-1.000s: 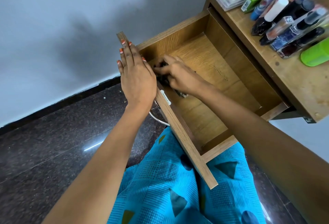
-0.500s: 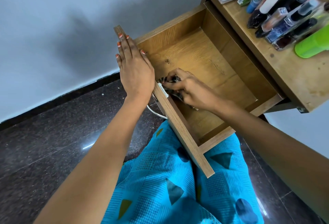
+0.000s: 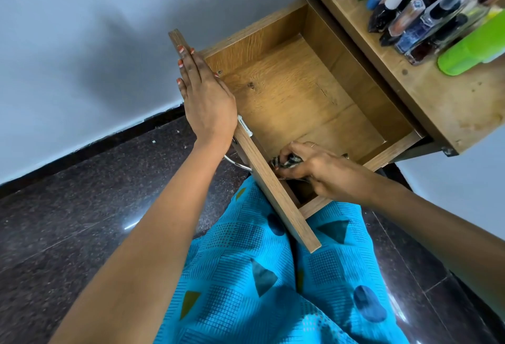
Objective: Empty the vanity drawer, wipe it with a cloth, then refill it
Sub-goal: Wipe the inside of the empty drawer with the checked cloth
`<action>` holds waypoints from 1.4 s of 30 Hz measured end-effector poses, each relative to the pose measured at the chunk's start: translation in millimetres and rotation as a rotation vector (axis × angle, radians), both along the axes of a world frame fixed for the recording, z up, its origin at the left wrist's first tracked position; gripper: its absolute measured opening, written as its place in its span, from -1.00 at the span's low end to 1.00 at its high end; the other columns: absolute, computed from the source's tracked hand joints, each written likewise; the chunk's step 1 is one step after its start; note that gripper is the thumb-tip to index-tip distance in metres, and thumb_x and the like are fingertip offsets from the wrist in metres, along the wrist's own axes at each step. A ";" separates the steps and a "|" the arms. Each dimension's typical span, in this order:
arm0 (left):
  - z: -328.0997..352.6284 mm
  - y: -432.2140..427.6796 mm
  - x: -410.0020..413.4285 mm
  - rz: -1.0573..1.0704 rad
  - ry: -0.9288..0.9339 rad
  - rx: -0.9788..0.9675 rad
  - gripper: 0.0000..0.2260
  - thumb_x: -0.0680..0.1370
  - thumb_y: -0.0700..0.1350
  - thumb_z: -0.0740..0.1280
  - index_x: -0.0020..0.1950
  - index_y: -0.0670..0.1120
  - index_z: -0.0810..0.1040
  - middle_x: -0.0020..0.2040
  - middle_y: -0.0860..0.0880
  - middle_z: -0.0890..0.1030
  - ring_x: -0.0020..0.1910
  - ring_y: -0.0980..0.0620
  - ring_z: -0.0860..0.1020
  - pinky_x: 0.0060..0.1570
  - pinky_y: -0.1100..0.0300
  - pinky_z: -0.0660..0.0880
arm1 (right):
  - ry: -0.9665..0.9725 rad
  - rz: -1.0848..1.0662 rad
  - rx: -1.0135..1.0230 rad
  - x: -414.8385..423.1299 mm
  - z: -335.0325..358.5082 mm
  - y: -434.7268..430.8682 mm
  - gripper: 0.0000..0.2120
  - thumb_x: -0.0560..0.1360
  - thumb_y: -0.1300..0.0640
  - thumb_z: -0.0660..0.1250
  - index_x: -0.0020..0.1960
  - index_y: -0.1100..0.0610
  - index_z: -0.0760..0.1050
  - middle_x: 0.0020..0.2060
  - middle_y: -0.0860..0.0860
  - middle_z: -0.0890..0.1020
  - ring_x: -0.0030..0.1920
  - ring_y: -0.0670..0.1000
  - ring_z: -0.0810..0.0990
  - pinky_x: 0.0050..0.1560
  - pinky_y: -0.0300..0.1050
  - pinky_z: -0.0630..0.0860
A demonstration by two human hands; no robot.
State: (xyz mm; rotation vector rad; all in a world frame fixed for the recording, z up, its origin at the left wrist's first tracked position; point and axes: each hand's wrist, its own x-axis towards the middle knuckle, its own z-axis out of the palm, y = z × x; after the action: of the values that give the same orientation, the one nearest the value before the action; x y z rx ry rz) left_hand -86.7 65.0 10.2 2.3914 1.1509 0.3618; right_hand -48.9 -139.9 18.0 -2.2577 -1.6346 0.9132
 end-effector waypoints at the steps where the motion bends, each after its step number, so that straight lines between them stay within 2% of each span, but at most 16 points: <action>1: 0.0 0.0 0.0 0.000 -0.004 0.001 -0.56 0.62 -0.19 -0.03 0.49 -0.24 -0.01 0.53 -0.16 -0.02 0.52 -0.08 -0.03 0.48 0.08 -0.06 | -0.009 0.002 0.026 1.0 1.9 2.1 -0.46 0.40 0.50 0.15 0.28 0.12 0.48 0.34 0.13 0.35 0.34 0.11 0.34 0.37 -0.06 0.29; 4: -0.6 -0.2 0.1 -0.002 -0.016 0.001 -0.56 0.62 -0.18 -0.03 0.49 -0.23 -0.01 0.53 -0.16 -0.02 0.52 -0.07 -0.03 0.48 0.09 -0.06 | -0.025 -0.013 0.146 4.4 -2.7 13.6 -0.54 0.37 0.53 0.19 0.18 0.22 0.55 0.15 0.20 0.50 0.17 0.20 0.48 0.23 0.10 0.43; 6: -1.2 -0.4 -0.2 0.002 -0.021 -0.002 -0.56 0.63 -0.17 -0.03 0.49 -0.23 -0.01 0.53 -0.16 -0.02 0.52 -0.07 -0.02 0.48 0.10 -0.07 | -0.042 -0.038 0.174 9.2 -7.5 26.3 -0.55 0.39 0.52 0.20 0.19 0.22 0.54 0.15 0.17 0.50 0.17 0.17 0.47 0.23 0.07 0.44; 9: -1.7 -0.5 0.0 0.003 -0.017 -0.002 -0.56 0.63 -0.16 -0.04 0.49 -0.23 -0.01 0.53 -0.15 -0.02 0.52 -0.07 -0.03 0.47 0.10 -0.08 | -0.043 -0.067 0.192 13.9 -6.0 40.5 -0.57 0.43 0.48 0.21 0.22 0.20 0.52 0.17 0.12 0.49 0.17 0.10 0.47 0.23 -0.08 0.42; 12: -1.2 -0.7 -0.5 0.008 -0.008 0.000 -0.57 0.63 -0.16 -0.05 0.49 -0.22 -0.01 0.53 -0.15 -0.02 0.52 -0.06 -0.03 0.47 0.12 -0.09 | -0.005 -0.040 0.186 13.8 -2.5 37.5 -0.65 0.46 0.44 0.22 0.18 0.21 0.55 0.14 0.10 0.49 0.13 0.06 0.50 0.19 -0.07 0.47; 14: -0.6 -1.2 -0.8 0.007 -0.010 -0.002 -0.57 0.63 -0.16 -0.05 0.49 -0.23 -0.01 0.53 -0.15 -0.02 0.52 -0.07 -0.03 0.47 0.12 -0.09 | 0.045 -0.028 0.127 14.2 3.8 27.2 -0.69 0.46 0.42 0.23 0.14 0.21 0.57 0.13 0.08 0.49 0.13 0.03 0.49 0.18 -0.03 0.46; 17: 0.0 -1.6 -0.8 0.008 -0.018 -0.008 -0.56 0.63 -0.18 -0.04 0.49 -0.23 -0.02 0.53 -0.15 -0.03 0.52 -0.07 -0.03 0.47 0.11 -0.09 | 0.050 0.105 0.063 9.8 15.0 6.7 -0.63 0.42 0.46 0.23 0.10 0.16 0.60 0.07 0.08 0.53 0.12 0.05 0.49 0.17 0.00 0.47; 22: 0.5 -2.6 -2.9 0.010 -0.032 -0.021 -0.56 0.63 -0.18 -0.04 0.49 -0.23 -0.02 0.53 -0.15 -0.04 0.52 -0.07 -0.03 0.47 0.11 -0.09 | -0.006 0.260 -0.149 2.7 23.3 -5.5 -0.56 0.46 0.41 0.19 0.23 0.04 0.52 0.14 -0.02 0.49 0.21 0.02 0.39 0.26 -0.07 0.36; 25: 1.2 -2.7 -2.9 0.007 -0.034 -0.022 -0.56 0.63 -0.17 -0.04 0.49 -0.23 -0.01 0.53 -0.16 -0.03 0.52 -0.07 -0.03 0.48 0.10 -0.08 | 0.022 0.271 -0.024 3.7 23.3 -1.3 -0.65 0.43 0.42 0.27 0.11 0.11 0.60 0.05 0.05 0.57 0.12 0.07 0.48 0.16 -0.05 0.47; 28: 0.8 -1.9 -1.8 0.010 -0.040 -0.024 -0.57 0.63 -0.16 -0.05 0.49 -0.23 -0.01 0.53 -0.15 -0.03 0.52 -0.06 -0.02 0.47 0.11 -0.08 | -0.074 0.282 0.127 3.1 13.5 -4.3 -0.67 0.30 0.48 0.36 -0.04 0.17 0.64 -0.09 0.09 0.61 -0.03 0.13 0.56 -0.03 0.00 0.56; 33: -1.3 -1.5 -1.2 0.012 -0.044 -0.028 -0.56 0.63 -0.17 -0.05 0.49 -0.22 -0.02 0.53 -0.14 -0.04 0.52 -0.06 -0.03 0.47 0.12 -0.08 | -0.080 0.066 0.190 2.8 8.8 13.2 -0.66 0.37 0.49 0.29 0.03 0.18 0.62 0.02 0.13 0.56 0.08 0.15 0.50 0.13 0.05 0.46; 36: -0.4 -1.4 -1.4 0.011 -0.054 -0.035 -0.56 0.63 -0.17 -0.04 0.50 -0.22 -0.02 0.53 -0.15 -0.04 0.52 -0.06 -0.02 0.48 0.12 -0.08 | -0.015 0.011 0.166 3.2 10.0 15.7 -0.70 0.41 0.43 0.29 0.05 0.18 0.61 0.05 0.10 0.55 0.13 0.07 0.50 0.19 -0.03 0.42; 40: -1.5 -1.4 -2.2 0.011 -0.076 -0.041 -0.56 0.62 -0.18 -0.03 0.50 -0.21 -0.01 0.53 -0.14 -0.04 0.52 -0.06 -0.01 0.48 0.10 -0.06 | 0.100 0.089 -0.029 3.4 15.5 -3.9 -0.75 0.48 0.35 0.26 0.07 0.14 0.60 0.03 -0.01 0.53 0.06 -0.10 0.48 0.11 -0.21 0.46; 42: -1.4 -1.8 -2.9 0.010 -0.081 -0.042 -0.56 0.63 -0.18 -0.03 0.50 -0.21 -0.01 0.53 -0.15 -0.04 0.52 -0.06 -0.02 0.48 0.10 -0.06 | 0.089 0.166 -0.050 3.3 17.3 -6.1 -0.73 0.49 0.36 0.24 0.08 0.14 0.60 0.03 0.01 0.54 0.07 -0.06 0.51 0.10 -0.18 0.49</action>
State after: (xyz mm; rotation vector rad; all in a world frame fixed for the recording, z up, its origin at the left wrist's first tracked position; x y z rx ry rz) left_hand -89.6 63.3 8.9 2.3142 1.1235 0.4300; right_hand -45.6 -146.0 35.2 -2.1042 -1.7989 1.0877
